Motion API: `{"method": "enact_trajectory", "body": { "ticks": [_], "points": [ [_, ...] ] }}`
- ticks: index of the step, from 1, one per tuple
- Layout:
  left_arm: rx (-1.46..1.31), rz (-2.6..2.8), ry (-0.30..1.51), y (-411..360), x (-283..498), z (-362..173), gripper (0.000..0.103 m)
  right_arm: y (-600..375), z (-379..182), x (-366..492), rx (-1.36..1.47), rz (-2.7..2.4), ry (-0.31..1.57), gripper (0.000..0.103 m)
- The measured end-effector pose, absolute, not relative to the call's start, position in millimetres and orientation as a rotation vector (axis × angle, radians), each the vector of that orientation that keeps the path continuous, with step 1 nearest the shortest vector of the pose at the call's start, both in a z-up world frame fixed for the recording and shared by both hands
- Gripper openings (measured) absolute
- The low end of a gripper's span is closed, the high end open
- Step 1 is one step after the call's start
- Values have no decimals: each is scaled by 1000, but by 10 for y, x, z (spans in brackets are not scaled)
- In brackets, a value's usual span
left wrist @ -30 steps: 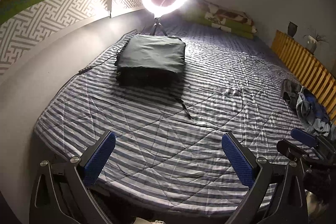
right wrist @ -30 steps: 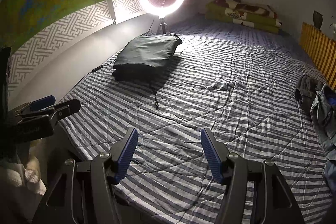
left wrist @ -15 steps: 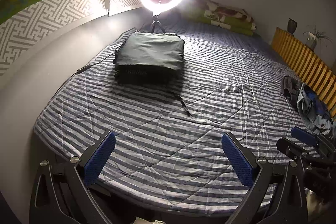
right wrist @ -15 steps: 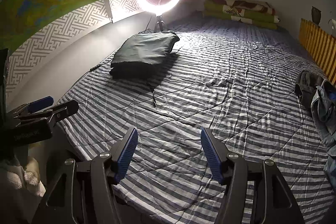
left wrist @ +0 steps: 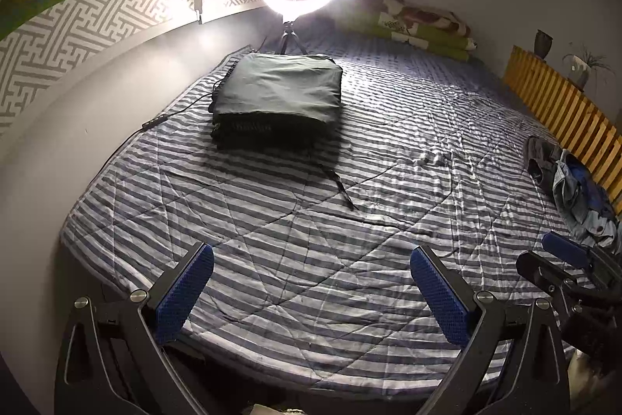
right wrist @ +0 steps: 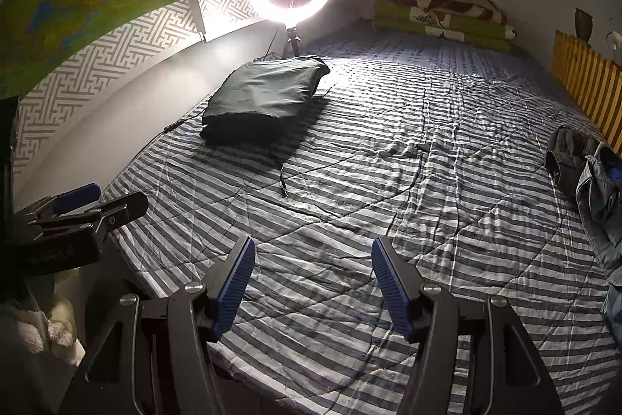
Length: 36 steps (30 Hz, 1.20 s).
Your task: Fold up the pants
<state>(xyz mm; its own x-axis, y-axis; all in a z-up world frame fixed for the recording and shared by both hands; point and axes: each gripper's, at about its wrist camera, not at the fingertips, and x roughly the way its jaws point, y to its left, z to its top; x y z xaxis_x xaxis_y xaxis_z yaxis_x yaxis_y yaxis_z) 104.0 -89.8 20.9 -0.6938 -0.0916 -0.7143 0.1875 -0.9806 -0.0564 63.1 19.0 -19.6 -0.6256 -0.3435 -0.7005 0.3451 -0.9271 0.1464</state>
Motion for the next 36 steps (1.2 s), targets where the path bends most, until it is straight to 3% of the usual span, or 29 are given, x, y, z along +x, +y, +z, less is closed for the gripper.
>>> {"method": "enact_trajectory", "body": {
  "ticks": [36],
  "points": [
    [1168, -2765, 161, -974, 998, 211, 102, 181, -250, 609, 1103, -2525, 8, 59]
  ]
}}
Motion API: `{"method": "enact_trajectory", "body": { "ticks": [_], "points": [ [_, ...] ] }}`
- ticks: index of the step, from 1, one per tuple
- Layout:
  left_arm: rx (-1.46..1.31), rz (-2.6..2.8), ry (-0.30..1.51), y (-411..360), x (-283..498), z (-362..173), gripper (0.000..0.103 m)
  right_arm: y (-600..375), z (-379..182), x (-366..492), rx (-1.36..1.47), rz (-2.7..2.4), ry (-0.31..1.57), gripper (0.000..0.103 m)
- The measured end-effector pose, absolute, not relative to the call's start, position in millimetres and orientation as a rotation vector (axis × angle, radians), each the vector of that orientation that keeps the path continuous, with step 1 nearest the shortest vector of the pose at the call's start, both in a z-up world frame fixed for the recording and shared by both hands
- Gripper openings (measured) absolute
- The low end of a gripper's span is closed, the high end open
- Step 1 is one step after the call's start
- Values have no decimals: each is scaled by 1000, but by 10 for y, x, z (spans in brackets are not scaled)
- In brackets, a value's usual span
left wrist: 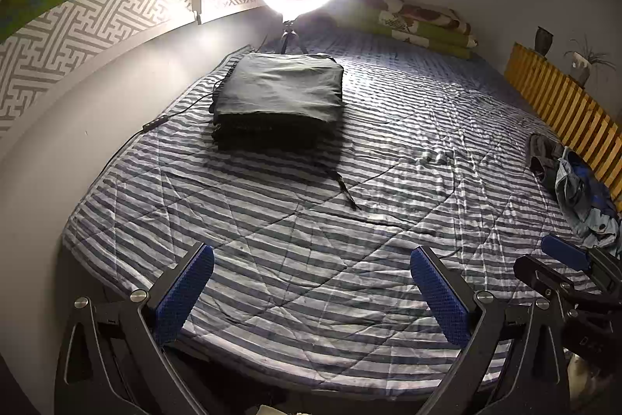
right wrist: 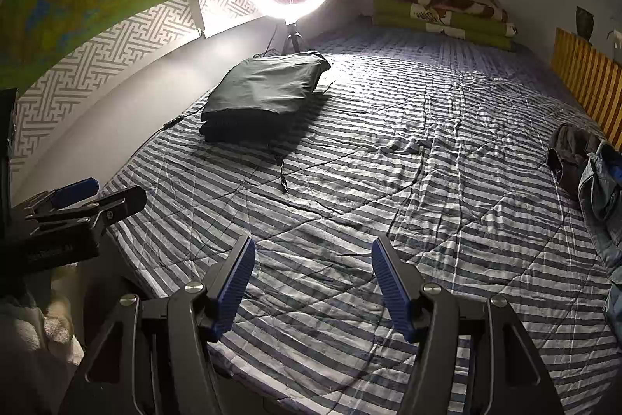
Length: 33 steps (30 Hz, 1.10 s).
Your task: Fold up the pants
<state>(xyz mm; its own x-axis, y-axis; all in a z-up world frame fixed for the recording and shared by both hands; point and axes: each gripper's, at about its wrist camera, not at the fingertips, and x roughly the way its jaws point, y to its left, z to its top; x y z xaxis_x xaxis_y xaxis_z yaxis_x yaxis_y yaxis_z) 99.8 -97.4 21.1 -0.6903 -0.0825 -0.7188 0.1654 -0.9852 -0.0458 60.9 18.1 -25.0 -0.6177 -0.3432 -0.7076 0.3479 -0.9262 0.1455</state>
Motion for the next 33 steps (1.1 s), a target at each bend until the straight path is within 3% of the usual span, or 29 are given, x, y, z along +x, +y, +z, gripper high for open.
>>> {"method": "enact_trajectory", "body": {
  "ticks": [33],
  "points": [
    [1209, -2761, 153, -970, 919, 91, 103, 215, -299, 566, 1120, -2525, -3, 59]
  ]
}}
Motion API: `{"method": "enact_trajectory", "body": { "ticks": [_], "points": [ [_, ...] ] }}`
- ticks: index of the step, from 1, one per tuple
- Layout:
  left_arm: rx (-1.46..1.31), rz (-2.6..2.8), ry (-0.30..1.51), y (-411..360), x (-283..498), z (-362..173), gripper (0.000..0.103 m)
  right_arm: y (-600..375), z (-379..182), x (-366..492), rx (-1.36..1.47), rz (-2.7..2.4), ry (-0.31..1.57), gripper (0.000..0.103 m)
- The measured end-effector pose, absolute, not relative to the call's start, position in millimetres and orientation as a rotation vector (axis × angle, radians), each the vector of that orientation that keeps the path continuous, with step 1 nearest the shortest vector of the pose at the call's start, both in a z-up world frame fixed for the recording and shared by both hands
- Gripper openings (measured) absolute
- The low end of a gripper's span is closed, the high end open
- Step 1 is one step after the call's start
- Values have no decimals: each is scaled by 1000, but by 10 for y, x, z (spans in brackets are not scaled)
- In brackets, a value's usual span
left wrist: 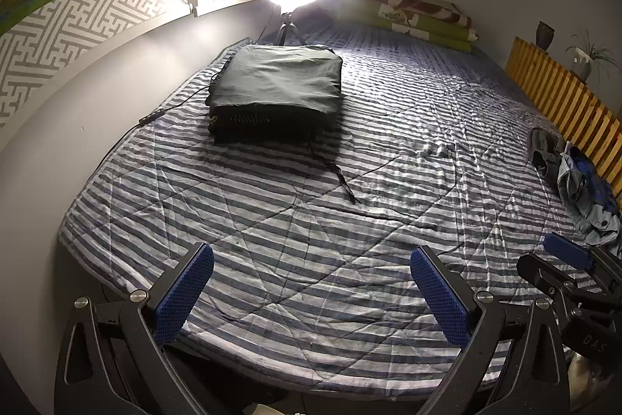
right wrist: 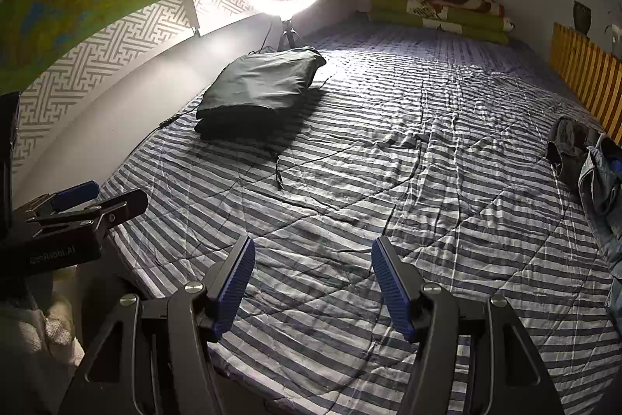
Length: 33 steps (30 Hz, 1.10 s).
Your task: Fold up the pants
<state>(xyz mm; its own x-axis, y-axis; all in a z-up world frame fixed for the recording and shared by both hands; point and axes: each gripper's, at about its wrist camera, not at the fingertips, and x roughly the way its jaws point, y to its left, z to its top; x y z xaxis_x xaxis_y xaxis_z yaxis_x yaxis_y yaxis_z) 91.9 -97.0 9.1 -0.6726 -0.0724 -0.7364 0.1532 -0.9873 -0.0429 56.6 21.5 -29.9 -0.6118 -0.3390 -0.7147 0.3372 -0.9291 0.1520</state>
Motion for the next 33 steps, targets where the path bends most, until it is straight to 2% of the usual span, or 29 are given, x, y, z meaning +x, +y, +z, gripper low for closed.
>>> {"method": "enact_trajectory", "body": {
  "ticks": [22, 33],
  "points": [
    [1304, -2768, 192, -984, 794, -28, 102, 248, -386, 538, 1142, -2529, -6, 59],
    [1308, -2739, 143, -937, 712, -44, 102, 237, -399, 502, 1149, -2541, -17, 59]
  ]
}}
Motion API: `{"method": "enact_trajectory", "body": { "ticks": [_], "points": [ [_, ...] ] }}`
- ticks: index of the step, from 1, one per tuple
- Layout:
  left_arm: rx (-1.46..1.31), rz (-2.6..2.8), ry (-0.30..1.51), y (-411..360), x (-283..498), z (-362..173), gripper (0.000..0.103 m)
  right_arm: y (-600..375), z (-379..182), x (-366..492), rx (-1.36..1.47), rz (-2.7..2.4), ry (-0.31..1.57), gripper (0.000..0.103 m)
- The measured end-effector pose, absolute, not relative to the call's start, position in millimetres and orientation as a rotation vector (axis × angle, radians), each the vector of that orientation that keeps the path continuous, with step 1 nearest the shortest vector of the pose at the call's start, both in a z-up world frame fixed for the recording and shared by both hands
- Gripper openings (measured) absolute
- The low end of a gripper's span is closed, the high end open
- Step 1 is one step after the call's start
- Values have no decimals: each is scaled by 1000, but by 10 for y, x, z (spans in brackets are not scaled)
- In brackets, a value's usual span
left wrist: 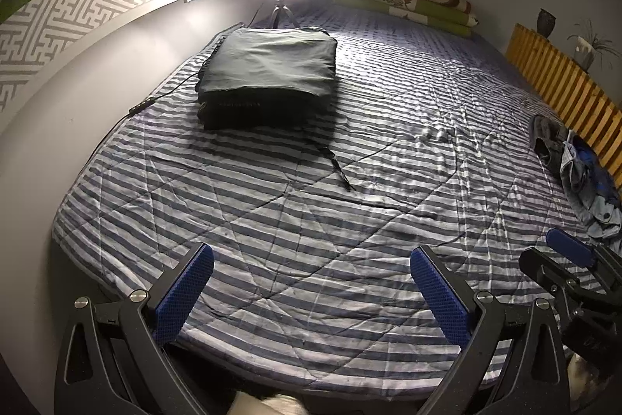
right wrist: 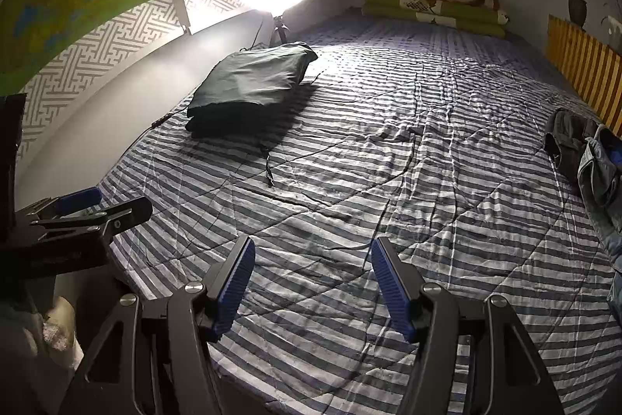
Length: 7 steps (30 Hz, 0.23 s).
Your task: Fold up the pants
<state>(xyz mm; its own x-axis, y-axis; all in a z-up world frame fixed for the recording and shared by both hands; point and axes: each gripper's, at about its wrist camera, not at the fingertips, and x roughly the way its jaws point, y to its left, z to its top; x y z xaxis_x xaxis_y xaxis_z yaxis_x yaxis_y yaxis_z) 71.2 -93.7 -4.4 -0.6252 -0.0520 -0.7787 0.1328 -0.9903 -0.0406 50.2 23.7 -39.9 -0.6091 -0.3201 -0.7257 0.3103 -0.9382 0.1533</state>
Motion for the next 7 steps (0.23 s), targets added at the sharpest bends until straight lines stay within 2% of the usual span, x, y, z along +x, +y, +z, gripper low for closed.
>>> {"method": "enact_trajectory", "body": {
  "ticks": [7],
  "points": [
    [1290, -2756, 121, -883, 704, -30, 102, 230, -421, 493, 1156, -2543, -21, 59]
  ]
}}
